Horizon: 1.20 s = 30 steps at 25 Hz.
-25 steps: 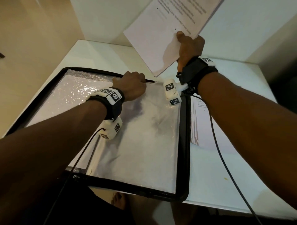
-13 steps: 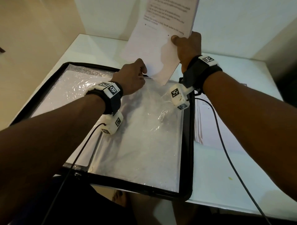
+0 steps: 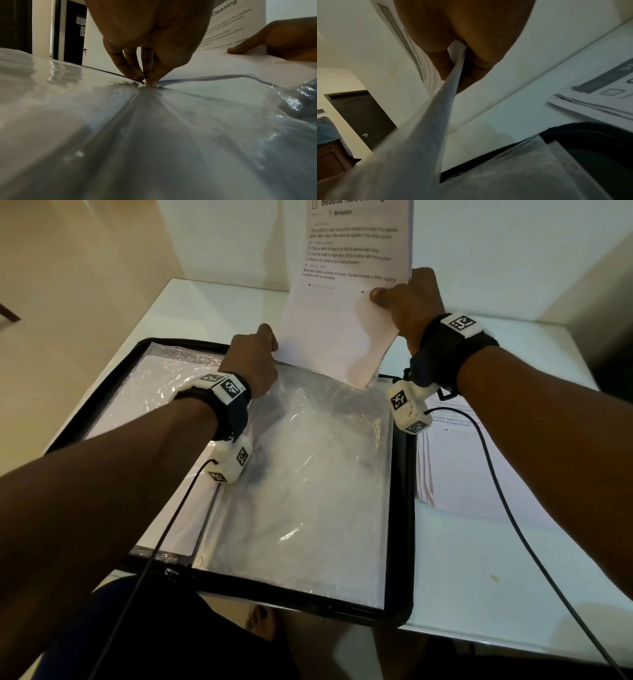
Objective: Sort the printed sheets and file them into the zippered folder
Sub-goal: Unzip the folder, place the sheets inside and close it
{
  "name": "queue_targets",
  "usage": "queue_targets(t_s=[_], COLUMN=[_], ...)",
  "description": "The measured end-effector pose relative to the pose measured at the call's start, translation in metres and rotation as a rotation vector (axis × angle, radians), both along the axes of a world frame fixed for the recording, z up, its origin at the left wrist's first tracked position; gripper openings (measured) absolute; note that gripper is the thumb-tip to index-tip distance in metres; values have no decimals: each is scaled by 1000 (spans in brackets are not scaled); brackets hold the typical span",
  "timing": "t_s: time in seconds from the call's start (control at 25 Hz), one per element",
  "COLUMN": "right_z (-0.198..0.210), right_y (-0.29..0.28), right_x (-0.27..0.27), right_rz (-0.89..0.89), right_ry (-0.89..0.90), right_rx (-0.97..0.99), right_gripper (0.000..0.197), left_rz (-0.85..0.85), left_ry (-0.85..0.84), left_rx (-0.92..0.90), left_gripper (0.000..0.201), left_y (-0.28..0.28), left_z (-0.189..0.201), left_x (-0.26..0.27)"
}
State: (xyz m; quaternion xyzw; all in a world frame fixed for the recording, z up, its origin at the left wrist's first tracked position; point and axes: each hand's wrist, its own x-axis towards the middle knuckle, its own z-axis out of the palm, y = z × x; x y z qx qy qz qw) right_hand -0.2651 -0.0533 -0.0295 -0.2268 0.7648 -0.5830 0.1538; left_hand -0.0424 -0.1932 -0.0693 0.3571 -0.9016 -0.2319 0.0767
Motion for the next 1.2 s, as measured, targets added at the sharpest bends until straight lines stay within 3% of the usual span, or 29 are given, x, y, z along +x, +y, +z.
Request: queue_targets(t_s=[0.28, 0.4, 0.44, 0.52, 0.6, 0.76, 0.92, 1.04, 1.2], right_z=[3, 4, 5, 6, -2, -2, 5, 10, 6], right_y=[4, 0, -2, -5, -8, -7, 0, 4, 8], right_x=[-7, -4, -2, 3, -4, -1, 5, 12, 18], right_rz=[84, 135, 136, 130, 114, 39, 37, 75, 157], right_ry=[-13, -9, 11, 25, 59, 86, 55, 19, -59], right_rx=[115, 188, 195, 226, 229, 160, 81, 18, -12], right_gripper=[46, 35, 37, 62, 77, 65, 58, 53, 43], left_rz=[35, 20, 27, 38, 23, -129, -42, -61, -155], left_ry=[118, 180, 187, 192, 166, -58, -263, -283, -180], left_rx=[18, -10, -30, -56, -95, -186, -134, -149, -152], left_gripper=[23, 24, 24, 23, 24, 29, 34, 36, 24], left_y=[-16, -14, -13, -14, -11, 6, 13, 16, 17], left_z=[-8, -7, -7, -7, -6, 1, 3, 3, 2], left_x=[2, -1, -2, -3, -3, -9, -13, -16, -22])
